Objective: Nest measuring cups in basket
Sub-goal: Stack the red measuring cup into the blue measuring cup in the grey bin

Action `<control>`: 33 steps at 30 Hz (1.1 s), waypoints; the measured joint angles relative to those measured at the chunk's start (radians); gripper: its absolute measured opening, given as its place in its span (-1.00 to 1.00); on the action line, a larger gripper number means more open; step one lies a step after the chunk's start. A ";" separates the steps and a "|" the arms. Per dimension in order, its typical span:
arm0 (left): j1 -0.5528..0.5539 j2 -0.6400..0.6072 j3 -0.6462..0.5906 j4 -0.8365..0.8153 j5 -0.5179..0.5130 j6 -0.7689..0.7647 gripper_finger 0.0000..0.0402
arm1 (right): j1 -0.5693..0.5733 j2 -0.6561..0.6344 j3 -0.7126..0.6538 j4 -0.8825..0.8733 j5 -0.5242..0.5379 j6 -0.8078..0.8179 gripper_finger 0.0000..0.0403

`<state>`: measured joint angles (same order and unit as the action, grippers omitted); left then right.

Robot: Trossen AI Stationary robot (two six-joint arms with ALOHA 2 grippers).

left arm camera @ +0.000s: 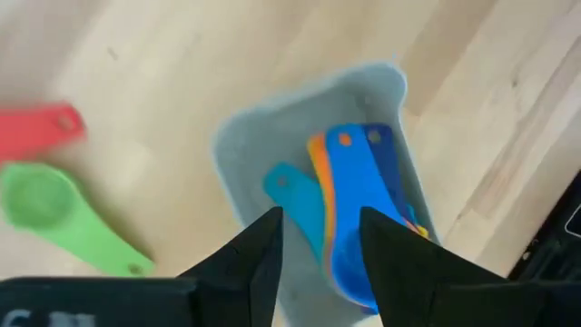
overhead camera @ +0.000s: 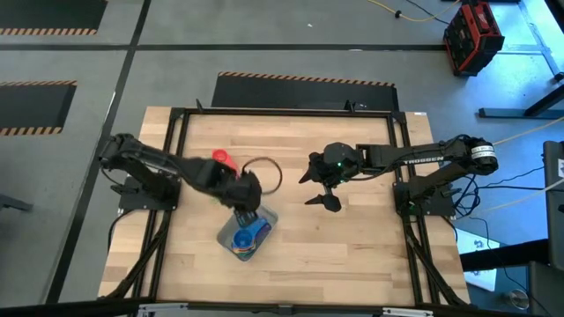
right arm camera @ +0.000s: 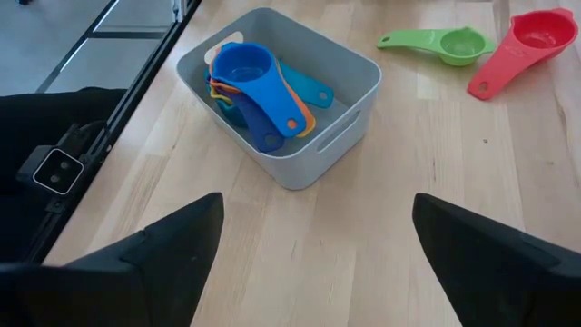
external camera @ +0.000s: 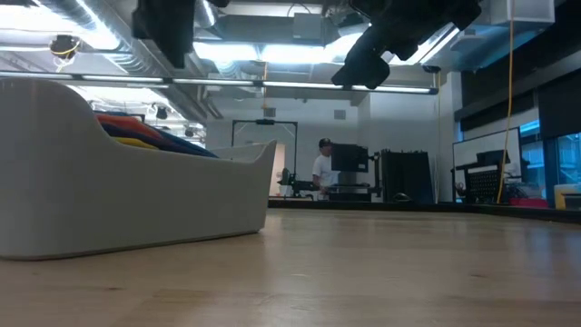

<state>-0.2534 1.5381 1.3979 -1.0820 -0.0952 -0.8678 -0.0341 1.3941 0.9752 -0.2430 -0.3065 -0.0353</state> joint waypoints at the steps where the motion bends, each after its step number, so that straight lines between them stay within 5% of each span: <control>1: 0.021 -0.015 0.000 -0.005 0.000 0.039 -0.30 | 0.000 0.000 0.000 0.000 0.000 0.000 0.80; 21: 0.630 -0.033 -0.005 -0.153 -0.123 0.964 -0.30 | 0.000 0.000 0.000 0.000 0.000 0.005 0.80; 33: 0.926 -0.019 -0.273 0.087 0.003 1.222 -0.30 | 0.072 -0.113 0.000 0.014 -0.001 0.028 0.80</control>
<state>0.6726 1.5192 1.1253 -0.9951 -0.0917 0.3544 0.0383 1.2812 0.9749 -0.2285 -0.3077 -0.0069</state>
